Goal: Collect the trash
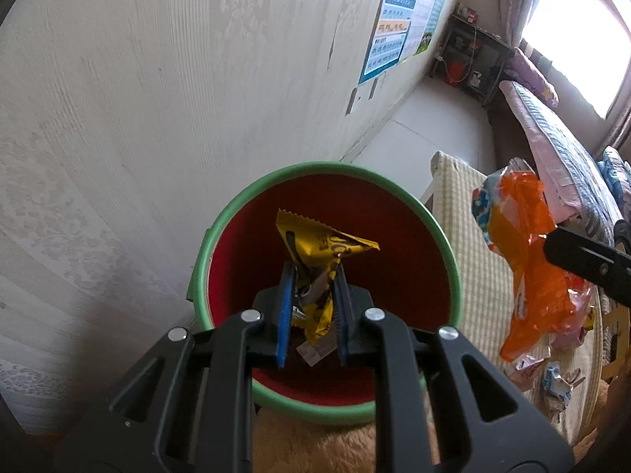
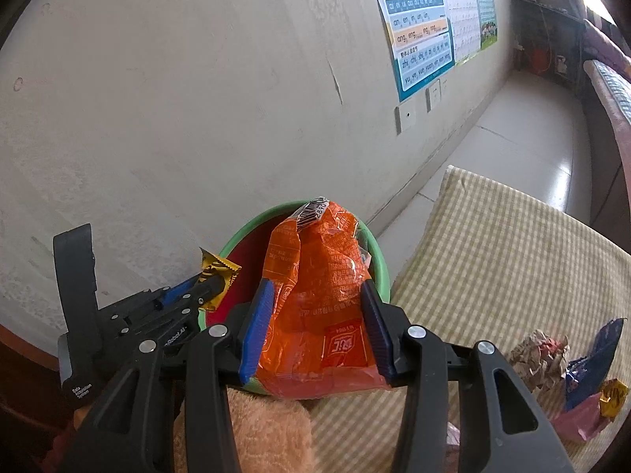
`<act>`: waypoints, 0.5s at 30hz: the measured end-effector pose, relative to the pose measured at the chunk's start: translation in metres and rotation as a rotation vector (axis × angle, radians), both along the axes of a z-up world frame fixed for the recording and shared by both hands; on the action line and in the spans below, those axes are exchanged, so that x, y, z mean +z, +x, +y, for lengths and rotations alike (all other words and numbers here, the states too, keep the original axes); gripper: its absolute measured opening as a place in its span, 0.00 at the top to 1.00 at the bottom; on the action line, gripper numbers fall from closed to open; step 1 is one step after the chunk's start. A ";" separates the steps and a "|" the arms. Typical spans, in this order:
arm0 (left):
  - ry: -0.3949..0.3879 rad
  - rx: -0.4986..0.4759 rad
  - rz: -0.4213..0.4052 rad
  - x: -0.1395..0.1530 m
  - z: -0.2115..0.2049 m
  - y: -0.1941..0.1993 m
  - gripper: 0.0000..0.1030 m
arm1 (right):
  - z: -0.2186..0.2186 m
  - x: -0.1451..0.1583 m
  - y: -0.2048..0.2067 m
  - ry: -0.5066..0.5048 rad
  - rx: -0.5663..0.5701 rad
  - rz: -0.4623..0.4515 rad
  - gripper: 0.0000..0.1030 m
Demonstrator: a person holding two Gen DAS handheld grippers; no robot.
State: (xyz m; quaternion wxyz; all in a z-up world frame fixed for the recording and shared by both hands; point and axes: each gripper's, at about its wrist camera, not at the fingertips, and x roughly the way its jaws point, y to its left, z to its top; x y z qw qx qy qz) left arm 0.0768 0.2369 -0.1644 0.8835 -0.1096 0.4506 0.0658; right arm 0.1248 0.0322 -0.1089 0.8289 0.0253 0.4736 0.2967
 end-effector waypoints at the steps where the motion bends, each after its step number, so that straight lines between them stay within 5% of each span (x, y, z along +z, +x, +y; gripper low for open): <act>1: 0.004 0.000 0.005 -0.002 0.001 0.003 0.83 | 0.001 -0.001 0.001 0.001 -0.001 0.003 0.57; 6: 0.018 0.006 0.019 -0.005 0.000 0.009 0.78 | 0.005 -0.006 0.005 0.033 0.005 0.025 0.57; 7: 0.024 0.016 0.024 -0.006 0.001 0.010 0.71 | 0.006 -0.006 0.005 0.038 0.012 0.018 0.56; 8: 0.027 0.028 0.024 -0.006 0.002 0.010 0.45 | 0.008 -0.005 0.004 0.035 0.015 0.009 0.54; 9: 0.026 0.044 0.011 -0.005 0.004 0.008 0.34 | 0.009 -0.004 0.004 0.034 0.017 0.000 0.45; 15: 0.017 0.067 0.001 0.002 0.006 -0.006 0.34 | -0.013 0.007 -0.003 0.088 -0.013 -0.016 0.40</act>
